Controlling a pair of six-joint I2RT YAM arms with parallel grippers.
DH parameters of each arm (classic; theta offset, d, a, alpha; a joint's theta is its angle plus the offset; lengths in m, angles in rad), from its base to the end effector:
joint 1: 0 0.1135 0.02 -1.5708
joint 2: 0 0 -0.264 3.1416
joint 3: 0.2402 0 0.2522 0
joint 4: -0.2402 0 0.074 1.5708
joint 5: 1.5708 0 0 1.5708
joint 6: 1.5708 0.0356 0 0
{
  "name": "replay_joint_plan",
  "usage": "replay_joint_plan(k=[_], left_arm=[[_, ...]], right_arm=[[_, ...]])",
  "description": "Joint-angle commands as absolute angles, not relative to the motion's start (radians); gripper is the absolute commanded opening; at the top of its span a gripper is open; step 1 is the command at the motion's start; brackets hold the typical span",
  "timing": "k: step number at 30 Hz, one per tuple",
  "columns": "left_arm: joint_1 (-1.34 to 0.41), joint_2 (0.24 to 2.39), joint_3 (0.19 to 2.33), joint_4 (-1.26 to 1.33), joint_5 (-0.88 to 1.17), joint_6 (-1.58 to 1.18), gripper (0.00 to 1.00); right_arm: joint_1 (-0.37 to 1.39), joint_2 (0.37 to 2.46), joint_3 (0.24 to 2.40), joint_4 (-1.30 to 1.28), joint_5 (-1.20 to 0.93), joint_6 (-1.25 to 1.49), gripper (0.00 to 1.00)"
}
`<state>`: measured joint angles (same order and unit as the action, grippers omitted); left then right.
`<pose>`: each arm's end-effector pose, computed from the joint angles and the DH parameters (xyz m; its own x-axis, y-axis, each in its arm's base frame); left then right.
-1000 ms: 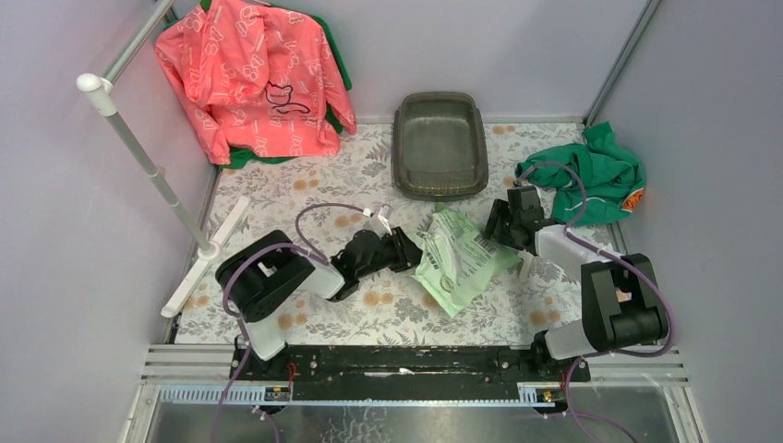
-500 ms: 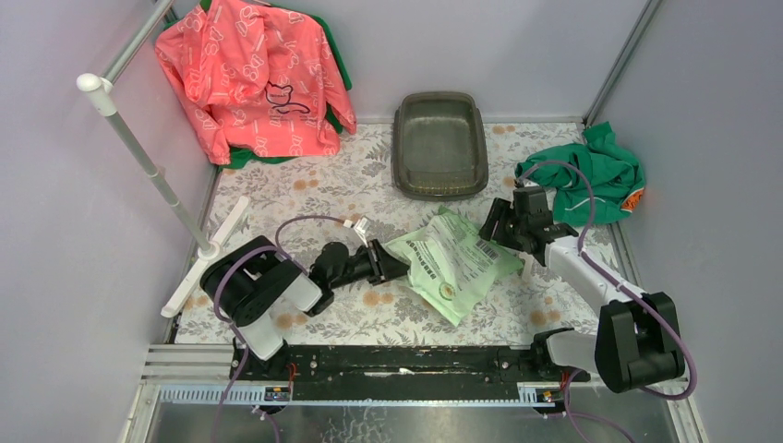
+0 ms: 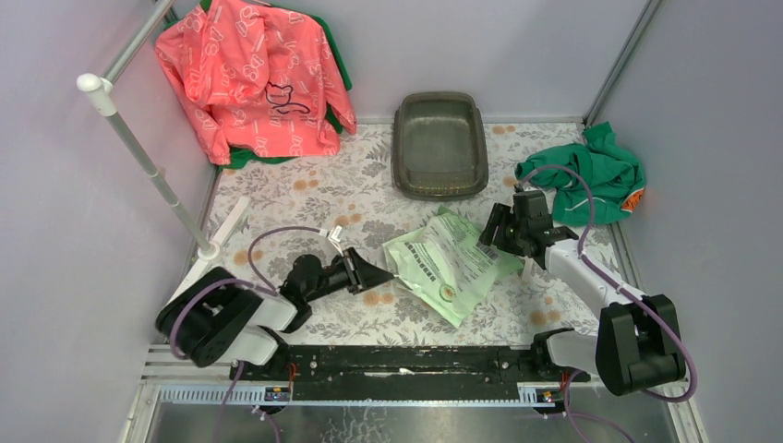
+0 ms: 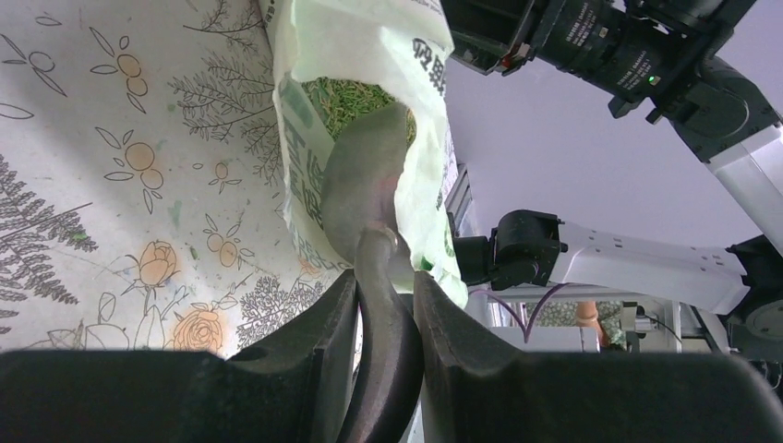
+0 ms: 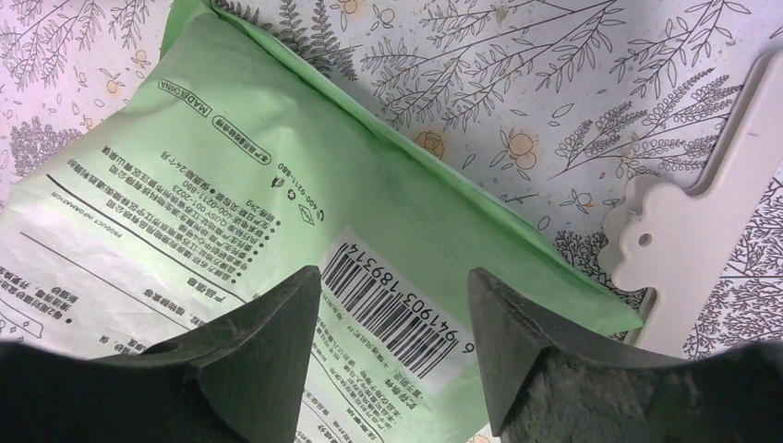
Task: Fill the litter box with clean litter
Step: 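Scoop the cat litter from the cat litter bag.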
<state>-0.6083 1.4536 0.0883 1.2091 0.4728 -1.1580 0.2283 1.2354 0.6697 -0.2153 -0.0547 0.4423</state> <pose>0.1567 -0.1289 0.1317 -0.8554 -0.3981 -0.3314 0.2353 0.2714 -0.9333 0.2429 0.0584 0.2050 -0.7326 0.2685 -0.6254 0.0551 0.9393 0.3388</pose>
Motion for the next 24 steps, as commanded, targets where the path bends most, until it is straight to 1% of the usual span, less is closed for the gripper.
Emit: replay_joint_plan(k=[1, 5, 10, 17, 20, 24], left_arm=[[-0.592, 1.290, 0.077, 1.050, 0.478, -1.128, 0.00], [-0.576, 1.126, 0.073, 0.834, 0.454, -1.092, 0.00], [-0.544, 0.964, 0.035, 0.682, 0.441, -1.081, 0.00], [-0.483, 0.947, -0.092, 0.807, 0.459, -1.160, 0.00], [-0.438, 0.939, -0.119, 0.818, 0.465, -1.188, 0.00], [-0.350, 0.915, -0.146, 0.809, 0.539, -1.231, 0.00]], right_arm=[[0.236, 1.204, 0.668, -0.207, -0.081, 0.446, 0.67], [0.237, 1.200, 0.664, -0.204, -0.088, 0.448, 0.67], [0.236, 1.198, 0.662, -0.194, -0.099, 0.453, 0.68], [0.236, 1.201, 0.657, -0.187, -0.106, 0.454, 0.68], [0.236, 1.201, 0.655, -0.186, -0.104, 0.453, 0.68], [0.237, 1.204, 0.652, -0.184, -0.104, 0.450, 0.68]])
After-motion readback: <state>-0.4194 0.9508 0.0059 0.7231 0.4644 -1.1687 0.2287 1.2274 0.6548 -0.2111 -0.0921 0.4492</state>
